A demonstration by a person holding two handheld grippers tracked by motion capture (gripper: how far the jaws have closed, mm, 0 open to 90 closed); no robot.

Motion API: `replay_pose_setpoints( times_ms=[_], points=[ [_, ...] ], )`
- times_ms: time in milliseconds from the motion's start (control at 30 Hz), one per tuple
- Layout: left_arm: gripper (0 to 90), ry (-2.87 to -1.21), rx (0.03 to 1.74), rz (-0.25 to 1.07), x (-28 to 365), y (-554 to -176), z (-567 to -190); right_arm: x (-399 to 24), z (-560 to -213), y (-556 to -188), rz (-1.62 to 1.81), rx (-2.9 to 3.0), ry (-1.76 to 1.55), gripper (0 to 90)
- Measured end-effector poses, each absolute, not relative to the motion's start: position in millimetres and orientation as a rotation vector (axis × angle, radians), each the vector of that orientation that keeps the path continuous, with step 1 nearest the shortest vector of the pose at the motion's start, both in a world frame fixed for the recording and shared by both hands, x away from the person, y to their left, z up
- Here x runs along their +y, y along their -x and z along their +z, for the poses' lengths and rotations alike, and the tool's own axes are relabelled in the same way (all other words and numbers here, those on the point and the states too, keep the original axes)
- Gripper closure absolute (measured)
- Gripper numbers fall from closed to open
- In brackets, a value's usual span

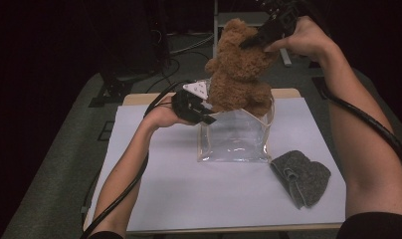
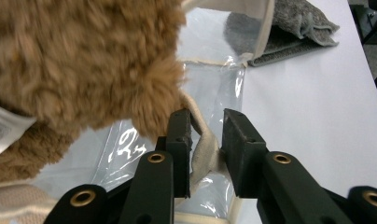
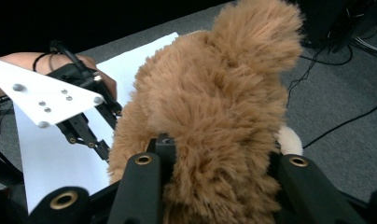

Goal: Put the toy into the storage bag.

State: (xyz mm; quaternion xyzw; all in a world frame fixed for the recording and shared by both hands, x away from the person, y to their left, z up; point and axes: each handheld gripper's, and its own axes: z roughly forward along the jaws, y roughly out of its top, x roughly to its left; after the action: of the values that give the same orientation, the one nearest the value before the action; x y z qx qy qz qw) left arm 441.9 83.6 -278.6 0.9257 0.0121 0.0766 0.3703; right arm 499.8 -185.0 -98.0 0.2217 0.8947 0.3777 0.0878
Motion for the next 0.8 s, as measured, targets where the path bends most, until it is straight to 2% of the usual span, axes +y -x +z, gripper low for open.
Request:
replay_pose_setpoints(
  times_ms=[467, 800],
  points=[
    [75.2, -2.392, -0.124, 0.193, 91, -422, -282, -206, -96, -504, 1.135, 2.660, -0.711, 64.0],
    [75.3, -2.403, -0.134, 0.193, 90, -418, -285, -191, -123, -513, 1.107, 2.698, -0.715, 63.8]
  ],
)
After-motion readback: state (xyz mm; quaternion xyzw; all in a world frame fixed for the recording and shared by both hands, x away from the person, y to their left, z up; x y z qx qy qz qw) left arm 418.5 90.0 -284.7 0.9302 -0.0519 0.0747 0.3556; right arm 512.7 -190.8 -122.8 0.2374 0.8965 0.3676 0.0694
